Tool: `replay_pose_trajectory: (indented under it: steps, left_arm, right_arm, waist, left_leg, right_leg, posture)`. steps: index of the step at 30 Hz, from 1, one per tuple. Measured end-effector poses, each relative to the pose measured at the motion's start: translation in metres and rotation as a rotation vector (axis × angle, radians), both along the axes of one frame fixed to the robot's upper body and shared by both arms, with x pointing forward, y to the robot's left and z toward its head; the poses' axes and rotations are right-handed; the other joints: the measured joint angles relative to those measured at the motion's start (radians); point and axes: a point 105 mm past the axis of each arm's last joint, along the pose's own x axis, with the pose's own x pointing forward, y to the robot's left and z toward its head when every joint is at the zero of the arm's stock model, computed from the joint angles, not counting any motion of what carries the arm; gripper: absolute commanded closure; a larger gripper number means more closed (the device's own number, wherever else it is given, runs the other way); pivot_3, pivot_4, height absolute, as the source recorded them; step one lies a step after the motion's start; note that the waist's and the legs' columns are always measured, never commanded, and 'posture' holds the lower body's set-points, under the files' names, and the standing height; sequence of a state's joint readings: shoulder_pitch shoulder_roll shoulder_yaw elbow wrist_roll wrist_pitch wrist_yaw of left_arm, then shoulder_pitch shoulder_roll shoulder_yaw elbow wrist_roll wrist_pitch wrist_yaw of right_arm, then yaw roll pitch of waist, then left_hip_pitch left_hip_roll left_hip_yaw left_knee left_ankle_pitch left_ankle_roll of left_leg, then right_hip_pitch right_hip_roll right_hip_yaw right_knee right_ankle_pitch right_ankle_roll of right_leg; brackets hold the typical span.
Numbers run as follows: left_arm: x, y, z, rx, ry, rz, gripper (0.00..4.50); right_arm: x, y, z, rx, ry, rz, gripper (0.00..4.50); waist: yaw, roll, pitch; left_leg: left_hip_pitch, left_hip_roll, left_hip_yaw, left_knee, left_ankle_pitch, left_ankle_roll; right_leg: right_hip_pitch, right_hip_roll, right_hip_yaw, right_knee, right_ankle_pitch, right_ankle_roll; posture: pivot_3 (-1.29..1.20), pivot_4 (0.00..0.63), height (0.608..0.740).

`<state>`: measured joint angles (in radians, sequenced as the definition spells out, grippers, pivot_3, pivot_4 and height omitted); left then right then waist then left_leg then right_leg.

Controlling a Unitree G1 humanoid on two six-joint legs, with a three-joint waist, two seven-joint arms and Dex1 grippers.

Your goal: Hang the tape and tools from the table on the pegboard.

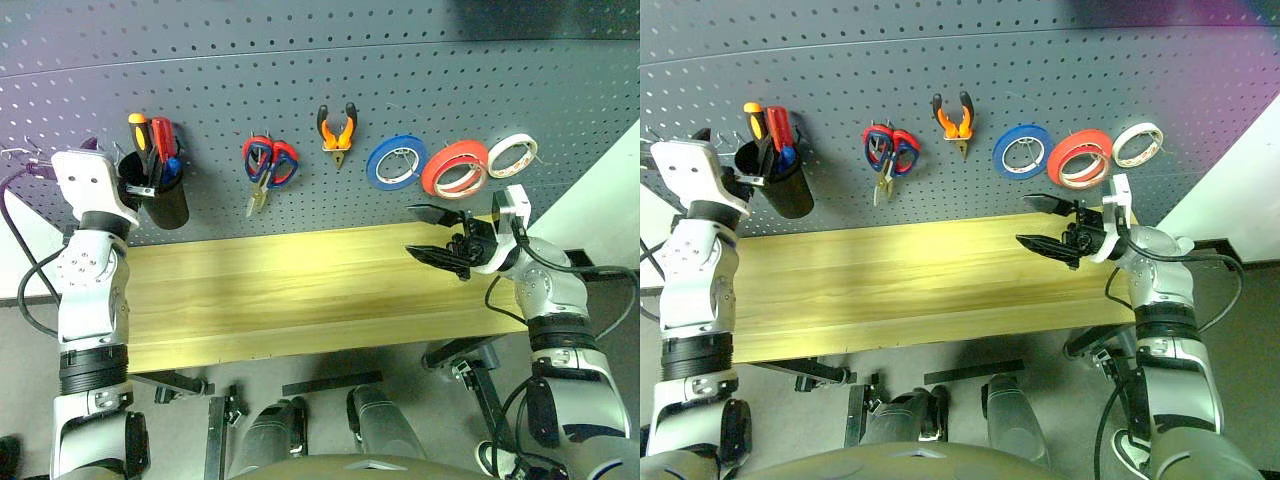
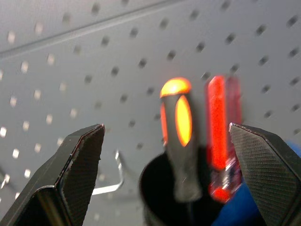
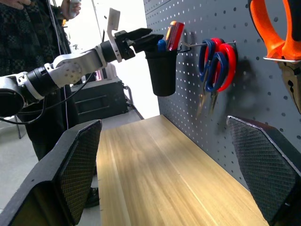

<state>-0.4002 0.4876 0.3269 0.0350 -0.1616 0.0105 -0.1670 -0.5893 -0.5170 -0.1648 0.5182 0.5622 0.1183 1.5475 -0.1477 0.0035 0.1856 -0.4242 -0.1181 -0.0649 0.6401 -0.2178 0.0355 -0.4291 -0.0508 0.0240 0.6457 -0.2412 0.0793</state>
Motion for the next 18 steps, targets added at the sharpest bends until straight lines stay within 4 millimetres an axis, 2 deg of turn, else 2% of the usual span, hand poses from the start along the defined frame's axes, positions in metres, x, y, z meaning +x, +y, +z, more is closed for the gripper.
replay_pose_trajectory:
  steps: [9,15,18]
  left_arm:
    - [-0.011,-0.021,0.024,0.055,-0.078,-0.059,0.04]
    - [-0.009,-0.074,0.006,0.145,0.023,-0.315,0.04]
    - [-0.009,-0.091,-0.003,0.167,0.067,-0.414,0.04]
  right_arm:
    - [0.005,0.000,0.001,0.018,-0.003,-0.003,0.00]
    - [0.011,0.001,0.001,0.029,-0.007,-0.012,0.00]
    - [0.014,0.001,-0.003,0.031,-0.003,-0.026,0.00]
  waist:
    - [0.000,0.000,0.000]
    - [0.000,0.000,-0.002]
    - [-0.003,0.001,-0.003]
  left_leg:
    - [0.000,0.000,0.001,-0.001,0.000,0.000]
    - [0.000,0.000,0.001,-0.001,0.000,0.000]
    - [0.001,0.000,0.001,-0.001,0.000,0.000]
  right_leg:
    - [-0.001,0.000,0.000,0.000,0.000,0.000]
    - [0.000,0.000,0.000,0.000,0.000,0.000]
    - [0.000,0.001,0.000,0.000,0.000,0.000]
  posture:
    - [-0.21,0.157,0.740]
    - [-0.21,0.109,0.740]
    - [-0.21,0.101,0.740]
